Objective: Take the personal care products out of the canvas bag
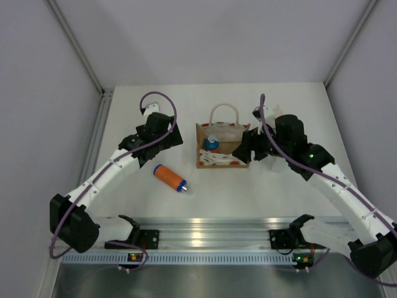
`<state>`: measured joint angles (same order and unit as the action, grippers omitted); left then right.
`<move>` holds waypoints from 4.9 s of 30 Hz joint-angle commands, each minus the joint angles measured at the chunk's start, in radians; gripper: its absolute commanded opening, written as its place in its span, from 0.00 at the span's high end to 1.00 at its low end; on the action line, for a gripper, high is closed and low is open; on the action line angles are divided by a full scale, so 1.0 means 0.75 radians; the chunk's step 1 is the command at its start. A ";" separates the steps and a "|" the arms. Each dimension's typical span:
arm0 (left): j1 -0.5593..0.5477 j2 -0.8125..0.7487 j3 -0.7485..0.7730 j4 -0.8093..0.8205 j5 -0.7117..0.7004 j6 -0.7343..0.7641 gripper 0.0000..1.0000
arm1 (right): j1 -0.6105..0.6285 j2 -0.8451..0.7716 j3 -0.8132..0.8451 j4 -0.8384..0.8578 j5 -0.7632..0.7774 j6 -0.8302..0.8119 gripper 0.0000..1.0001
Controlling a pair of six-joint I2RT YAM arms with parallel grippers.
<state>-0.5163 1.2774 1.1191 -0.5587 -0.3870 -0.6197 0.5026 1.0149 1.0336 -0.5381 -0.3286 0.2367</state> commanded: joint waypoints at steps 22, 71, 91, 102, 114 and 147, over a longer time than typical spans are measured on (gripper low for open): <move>-0.015 -0.216 -0.568 -0.319 0.103 -0.853 0.02 | 0.371 -0.118 0.060 0.110 0.465 -0.044 0.32; -0.015 -0.635 -0.195 -0.243 0.279 -1.675 1.00 | 0.847 0.246 -0.028 1.047 0.718 0.406 0.24; -0.017 -0.621 -0.148 -0.214 0.346 -1.694 1.00 | 0.854 0.490 0.031 1.145 0.569 0.545 0.24; -0.015 -0.609 -0.140 -0.214 0.338 -1.704 1.00 | 0.856 0.539 0.049 1.190 0.551 0.588 0.39; -0.017 -0.609 -0.146 -0.214 0.307 -1.706 1.00 | 0.864 0.545 0.066 1.186 0.567 0.631 0.88; -0.015 -0.701 -0.363 -0.265 0.295 -1.084 0.02 | 0.854 0.359 0.213 0.163 0.851 0.259 1.00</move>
<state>-0.5304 0.7612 0.8608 -0.7780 -0.1452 -1.5444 1.1286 1.3937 1.1538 -0.3504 0.2451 0.4675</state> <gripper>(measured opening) 0.983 0.554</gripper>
